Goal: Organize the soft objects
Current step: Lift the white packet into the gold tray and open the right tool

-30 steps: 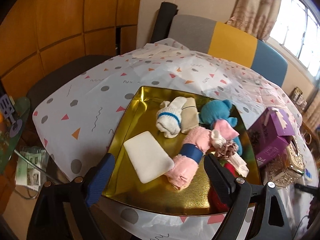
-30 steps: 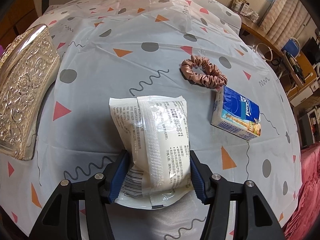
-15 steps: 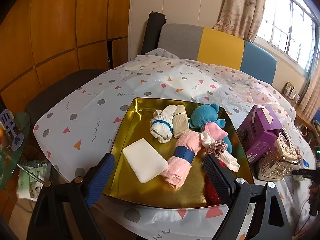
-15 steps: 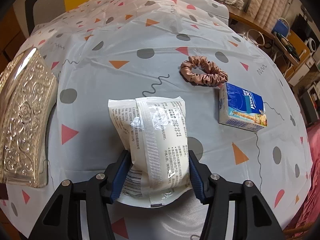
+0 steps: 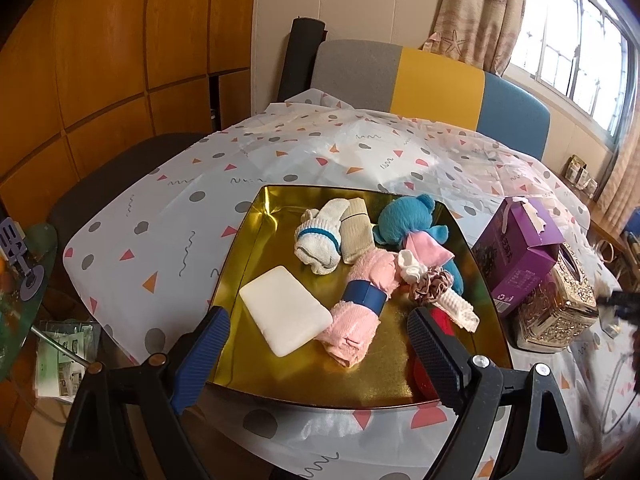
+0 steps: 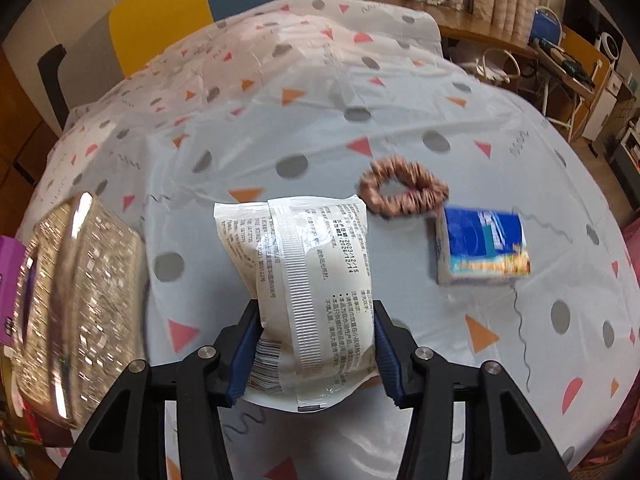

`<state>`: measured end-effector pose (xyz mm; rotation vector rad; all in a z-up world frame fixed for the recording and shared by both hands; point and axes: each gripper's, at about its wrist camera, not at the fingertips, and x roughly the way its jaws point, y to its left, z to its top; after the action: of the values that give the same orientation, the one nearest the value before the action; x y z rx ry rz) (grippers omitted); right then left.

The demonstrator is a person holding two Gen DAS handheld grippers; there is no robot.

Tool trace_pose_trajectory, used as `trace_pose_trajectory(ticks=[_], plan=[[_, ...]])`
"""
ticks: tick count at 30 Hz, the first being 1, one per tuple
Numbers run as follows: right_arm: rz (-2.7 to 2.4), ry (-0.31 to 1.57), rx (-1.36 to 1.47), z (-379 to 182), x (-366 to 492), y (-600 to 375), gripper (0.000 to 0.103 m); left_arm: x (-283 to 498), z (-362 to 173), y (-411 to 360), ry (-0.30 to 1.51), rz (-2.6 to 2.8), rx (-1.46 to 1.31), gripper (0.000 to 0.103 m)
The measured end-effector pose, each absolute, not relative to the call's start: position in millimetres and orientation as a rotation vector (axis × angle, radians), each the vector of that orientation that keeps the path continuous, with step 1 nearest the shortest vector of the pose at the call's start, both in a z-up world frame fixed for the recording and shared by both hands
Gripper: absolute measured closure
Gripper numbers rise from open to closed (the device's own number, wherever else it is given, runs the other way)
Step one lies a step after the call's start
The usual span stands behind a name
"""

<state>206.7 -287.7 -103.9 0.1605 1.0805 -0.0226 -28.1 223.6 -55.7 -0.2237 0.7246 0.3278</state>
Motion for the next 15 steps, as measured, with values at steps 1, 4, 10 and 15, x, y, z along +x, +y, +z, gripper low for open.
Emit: trace_pose_trajectory(ticks=[1,4,10,15], plan=[[-0.014,1.067,0.156,-96,210,-283,0.051,-28,-56,223,0.724,0.328,-0.224,0.012],[0.022,1.004,0.14,-66,217,-265,0.051,-29,-56,224,0.727,0.331,-0.223,0.012],[0.177,0.839,0.057,10,217,-200,0.051,-30,-57,228,0.728,0.338,-0.233,0.012],[0.382,0.746,-0.051,51,197,-117,0.051,-32,-57,233,0.726,0.353,-0.24,0.012]])
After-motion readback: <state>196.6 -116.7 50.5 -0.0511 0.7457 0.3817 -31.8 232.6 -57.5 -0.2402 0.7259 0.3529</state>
